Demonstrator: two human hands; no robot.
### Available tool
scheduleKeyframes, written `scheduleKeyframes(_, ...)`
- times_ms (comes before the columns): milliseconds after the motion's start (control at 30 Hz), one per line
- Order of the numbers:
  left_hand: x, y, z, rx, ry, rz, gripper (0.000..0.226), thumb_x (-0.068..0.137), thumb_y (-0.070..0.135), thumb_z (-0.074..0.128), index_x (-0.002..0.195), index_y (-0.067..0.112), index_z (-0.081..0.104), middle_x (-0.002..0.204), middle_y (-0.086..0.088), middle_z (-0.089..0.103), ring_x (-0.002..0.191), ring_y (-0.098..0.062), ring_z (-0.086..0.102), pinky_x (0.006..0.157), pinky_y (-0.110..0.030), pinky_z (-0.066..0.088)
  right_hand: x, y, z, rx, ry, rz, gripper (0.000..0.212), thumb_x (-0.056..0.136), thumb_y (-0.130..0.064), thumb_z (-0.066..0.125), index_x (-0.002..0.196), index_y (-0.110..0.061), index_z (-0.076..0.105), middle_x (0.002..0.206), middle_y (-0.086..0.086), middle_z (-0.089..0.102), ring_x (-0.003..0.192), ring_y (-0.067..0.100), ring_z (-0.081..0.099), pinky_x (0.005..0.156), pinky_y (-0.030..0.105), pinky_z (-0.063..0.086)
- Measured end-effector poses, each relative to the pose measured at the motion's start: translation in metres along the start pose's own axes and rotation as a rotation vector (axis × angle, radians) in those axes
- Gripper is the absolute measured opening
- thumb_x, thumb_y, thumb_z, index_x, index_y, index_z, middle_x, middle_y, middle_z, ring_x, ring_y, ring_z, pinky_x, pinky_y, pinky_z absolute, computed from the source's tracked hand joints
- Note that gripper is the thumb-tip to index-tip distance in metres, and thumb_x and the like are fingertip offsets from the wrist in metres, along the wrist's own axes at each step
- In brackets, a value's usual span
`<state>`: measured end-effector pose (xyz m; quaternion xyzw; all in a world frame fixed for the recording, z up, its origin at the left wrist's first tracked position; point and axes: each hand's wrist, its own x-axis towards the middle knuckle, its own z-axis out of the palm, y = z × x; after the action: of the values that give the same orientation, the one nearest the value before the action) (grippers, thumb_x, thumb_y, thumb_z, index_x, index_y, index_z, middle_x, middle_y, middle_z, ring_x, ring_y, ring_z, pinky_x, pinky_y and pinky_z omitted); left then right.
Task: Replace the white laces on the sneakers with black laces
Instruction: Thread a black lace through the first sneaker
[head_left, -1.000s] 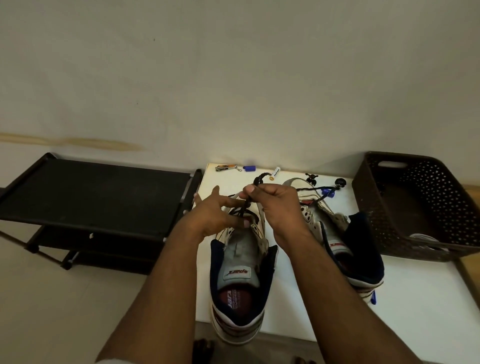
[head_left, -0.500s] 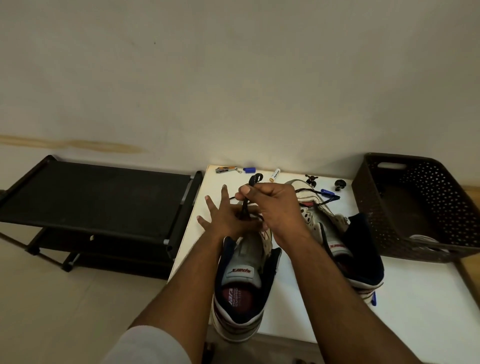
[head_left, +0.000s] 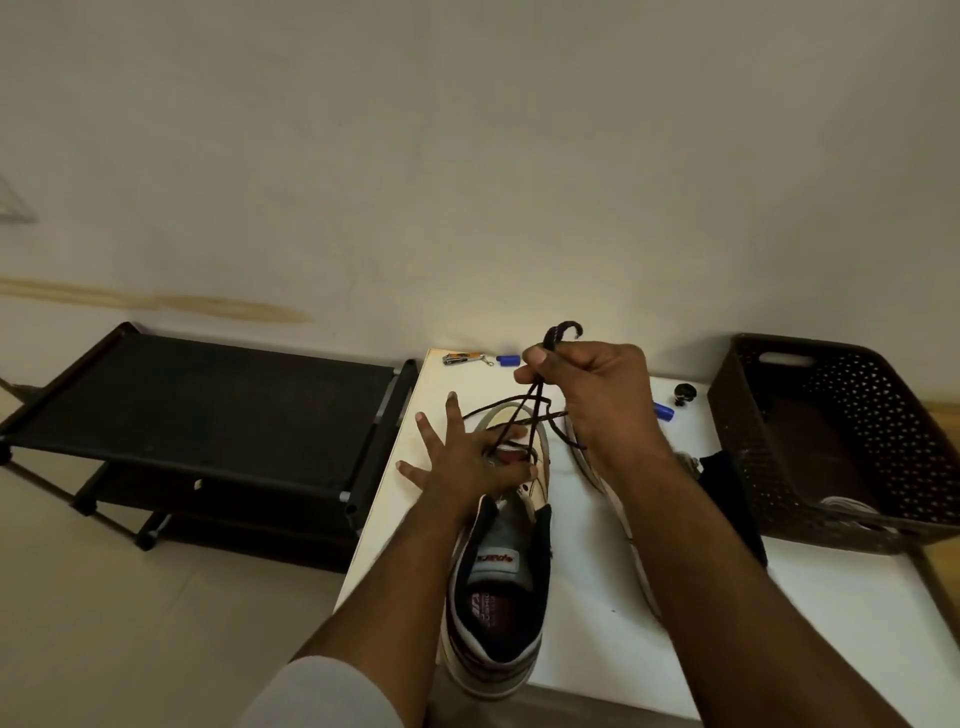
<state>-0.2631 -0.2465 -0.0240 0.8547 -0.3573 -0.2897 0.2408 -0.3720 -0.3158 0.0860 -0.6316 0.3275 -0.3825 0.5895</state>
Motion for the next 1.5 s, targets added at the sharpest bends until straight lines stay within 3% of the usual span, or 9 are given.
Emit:
scheduleKeyframes(233,-0.011,0.007,-0.010,-0.087,0.062,0.045,0.101,0.077,0.037,0.074,0.153,0.030,0.008,0.162,0.001,-0.004,0.146,-0.025,-0.024,0.112,-0.065,-0.009,0.010,-0.033,0.020,-0.158,-0.192,-0.080,0.014,0.086,-0.010,0.068,0.075,-0.009,0.077,0.072,0.001,0.074,0.074,0.008,0.069,0.079,0.020,0.050)
scheduleKeyframes(333,-0.002,-0.002,-0.015,-0.216,0.061,0.048,0.089,0.072,0.041,0.079,0.146,0.039,0.030,0.160,0.010,0.009,0.147,-0.022,-0.017,0.112,-0.063,-0.005,0.008,-0.040,0.020,-0.150,-0.165,-0.086,0.016,0.087,-0.010,0.067,0.074,-0.005,0.077,0.070,0.003,0.073,0.074,0.006,0.068,0.078,0.015,0.049)
scheduleKeyframes(433,0.008,-0.011,-0.012,-0.356,0.059,0.133,0.063,0.054,0.056,0.086,0.111,0.057,0.059,0.147,0.021,0.027,0.143,-0.031,0.027,0.110,-0.060,0.027,0.004,-0.051,0.018,-0.107,-0.147,-0.067,0.015,0.087,-0.008,0.067,0.077,0.000,0.075,0.072,0.008,0.073,0.069,0.004,0.066,0.064,0.006,0.044)
scheduleKeyframes(533,0.025,-0.030,0.002,-0.439,0.119,0.141,0.066,0.043,0.056,0.085,0.103,0.062,0.058,0.143,0.009,0.036,0.122,-0.018,0.052,0.102,-0.047,0.044,0.001,-0.050,0.015,-0.095,-0.173,-0.021,0.014,0.087,-0.007,0.066,0.079,0.000,0.075,0.072,0.009,0.072,0.068,0.005,0.066,0.061,0.006,0.043)
scheduleKeyframes(667,0.015,-0.038,-0.005,-0.435,0.187,0.194,0.069,0.044,0.064,0.083,0.106,0.059,0.051,0.122,0.017,0.056,0.120,-0.012,0.050,0.105,-0.046,0.042,-0.004,-0.039,0.008,-0.147,-0.144,0.017,0.016,0.087,-0.009,0.066,0.076,-0.003,0.076,0.072,0.004,0.073,0.067,-0.001,0.064,0.065,0.008,0.042)
scheduleKeyframes(833,-0.003,-0.025,-0.006,-0.133,0.090,0.040,0.081,0.054,0.075,0.073,0.127,0.056,0.044,0.153,0.013,0.027,0.149,-0.028,-0.002,0.108,-0.069,-0.012,-0.004,-0.066,0.017,-0.004,-0.052,-0.035,0.014,0.087,-0.006,0.066,0.075,-0.005,0.073,0.064,0.000,0.071,0.069,0.005,0.067,0.075,0.016,0.048)
scheduleKeyframes(1233,-0.007,0.000,-0.015,0.161,0.184,0.056,0.075,0.066,0.068,0.072,0.132,0.052,0.043,0.158,0.007,-0.024,0.143,-0.030,-0.030,0.106,-0.069,-0.011,0.059,-0.181,0.022,0.106,0.010,-0.241,0.012,0.089,-0.008,0.064,0.077,-0.008,0.067,0.074,0.008,0.072,0.069,0.012,0.071,0.058,0.016,0.046)
scheduleKeyframes(1367,-0.011,0.018,-0.018,-0.438,0.142,0.238,0.067,0.064,0.065,0.076,0.123,0.058,0.046,0.147,0.025,0.030,0.144,-0.020,0.027,0.111,-0.066,0.020,0.063,-0.172,0.025,0.080,-0.014,-0.236,0.010,0.089,-0.007,0.064,0.079,-0.007,0.067,0.073,0.009,0.072,0.063,0.007,0.068,0.055,0.012,0.046)
scheduleKeyframes(1500,-0.024,0.048,-0.036,-0.927,0.109,0.356,0.047,0.087,0.039,0.064,0.132,0.038,0.048,0.120,0.012,0.067,0.115,0.001,0.057,0.103,-0.035,0.043,0.066,-0.169,0.027,0.039,-0.026,-0.239,0.012,0.089,-0.009,0.064,0.077,-0.009,0.067,0.071,0.006,0.072,0.064,0.007,0.066,0.059,0.015,0.047)
